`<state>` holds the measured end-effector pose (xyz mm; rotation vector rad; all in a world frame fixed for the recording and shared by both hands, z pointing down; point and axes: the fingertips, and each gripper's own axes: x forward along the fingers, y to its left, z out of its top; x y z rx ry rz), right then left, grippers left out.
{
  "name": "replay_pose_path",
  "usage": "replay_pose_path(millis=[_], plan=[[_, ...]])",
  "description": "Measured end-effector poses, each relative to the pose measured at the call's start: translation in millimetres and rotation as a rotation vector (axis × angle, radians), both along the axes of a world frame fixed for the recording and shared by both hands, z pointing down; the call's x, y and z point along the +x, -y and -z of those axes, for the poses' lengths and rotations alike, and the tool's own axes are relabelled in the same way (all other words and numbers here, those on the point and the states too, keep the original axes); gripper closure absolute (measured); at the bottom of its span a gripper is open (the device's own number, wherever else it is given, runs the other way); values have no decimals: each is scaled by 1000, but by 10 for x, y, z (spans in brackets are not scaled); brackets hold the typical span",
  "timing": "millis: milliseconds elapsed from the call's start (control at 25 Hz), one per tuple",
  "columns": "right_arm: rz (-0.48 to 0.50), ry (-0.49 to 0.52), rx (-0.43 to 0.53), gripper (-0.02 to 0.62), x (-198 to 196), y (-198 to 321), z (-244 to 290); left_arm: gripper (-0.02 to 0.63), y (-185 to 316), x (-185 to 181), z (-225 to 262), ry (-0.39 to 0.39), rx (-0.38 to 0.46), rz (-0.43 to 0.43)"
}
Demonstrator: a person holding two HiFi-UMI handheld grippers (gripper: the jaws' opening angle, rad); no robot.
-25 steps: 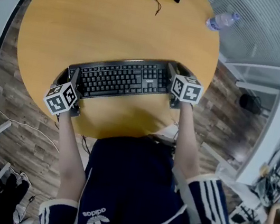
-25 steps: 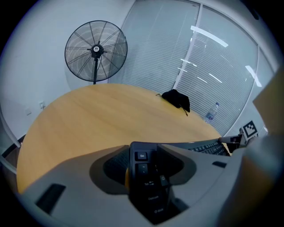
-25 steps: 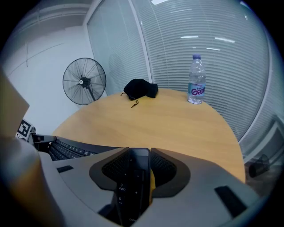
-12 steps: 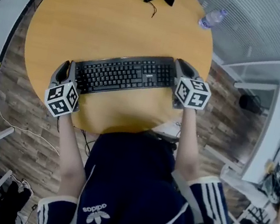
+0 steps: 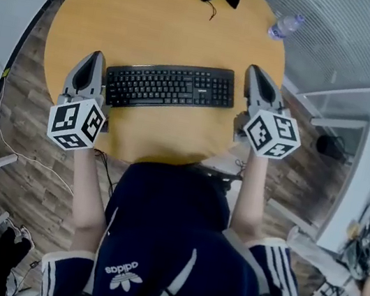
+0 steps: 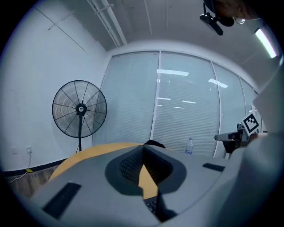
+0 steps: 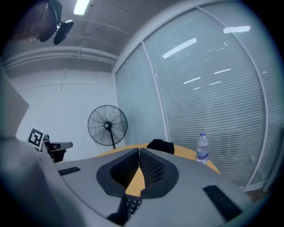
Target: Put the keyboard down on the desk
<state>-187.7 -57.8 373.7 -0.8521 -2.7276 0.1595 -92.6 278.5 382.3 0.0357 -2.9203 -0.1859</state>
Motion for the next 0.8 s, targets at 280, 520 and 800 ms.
replay_pose_path(millis=[280,520,800], plan=[[35,141,-71,592,469,170,611,604,362,442,727,153,-70,35],[88,163,-64,592,866,478,839,604,806,855,971,196,-80,69],[163,236,-28,592,1351,705,1024,604,1438,1137,1093,229,-94,53]])
